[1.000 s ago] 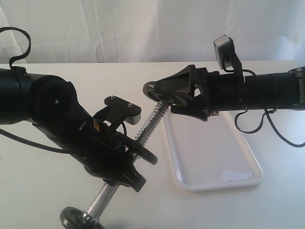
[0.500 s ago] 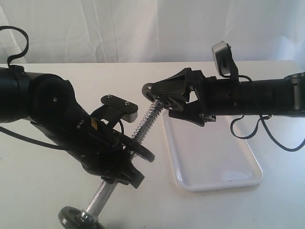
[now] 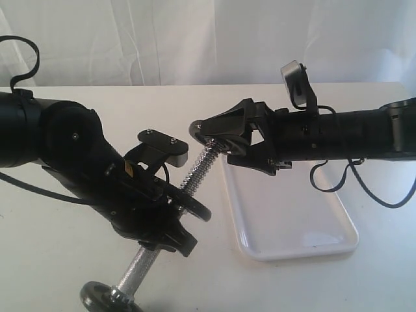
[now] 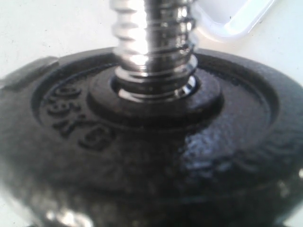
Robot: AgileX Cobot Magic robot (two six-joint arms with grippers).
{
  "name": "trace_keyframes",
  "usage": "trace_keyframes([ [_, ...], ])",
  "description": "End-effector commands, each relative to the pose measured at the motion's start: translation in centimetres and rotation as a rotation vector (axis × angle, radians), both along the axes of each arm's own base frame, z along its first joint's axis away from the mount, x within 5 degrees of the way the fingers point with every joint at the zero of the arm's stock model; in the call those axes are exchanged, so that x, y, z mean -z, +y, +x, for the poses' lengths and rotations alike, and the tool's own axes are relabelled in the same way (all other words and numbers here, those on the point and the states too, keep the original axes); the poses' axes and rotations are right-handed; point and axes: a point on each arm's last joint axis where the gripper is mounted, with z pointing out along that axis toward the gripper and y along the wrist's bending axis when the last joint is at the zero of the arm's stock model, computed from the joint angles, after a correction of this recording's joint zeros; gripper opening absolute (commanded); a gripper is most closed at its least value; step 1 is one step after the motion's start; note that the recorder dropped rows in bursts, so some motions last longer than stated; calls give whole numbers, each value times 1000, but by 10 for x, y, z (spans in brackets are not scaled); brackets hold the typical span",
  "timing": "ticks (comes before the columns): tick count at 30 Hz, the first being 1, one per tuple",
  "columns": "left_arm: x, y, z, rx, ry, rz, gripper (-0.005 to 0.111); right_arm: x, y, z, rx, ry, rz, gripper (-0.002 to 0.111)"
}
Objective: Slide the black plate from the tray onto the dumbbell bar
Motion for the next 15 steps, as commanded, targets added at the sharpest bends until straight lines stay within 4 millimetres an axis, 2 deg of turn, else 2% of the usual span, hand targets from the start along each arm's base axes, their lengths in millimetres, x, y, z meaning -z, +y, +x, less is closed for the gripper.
trace_keyframes([
  [1,-26,-4,2,-42,-71,-119,0,-10,1,-2,-8,-16,61,0],
  [6,-26,-4,3,-43,-74,-121,0,-8,1,-3,-3,-4,66,0],
  [9,-27,-5,4,-53,-79,-128,0,0,0,-9,8,27,54,0],
  [15,-29,-3,9,-91,-92,-158,0,0,0,-9,8,27,55,0],
])
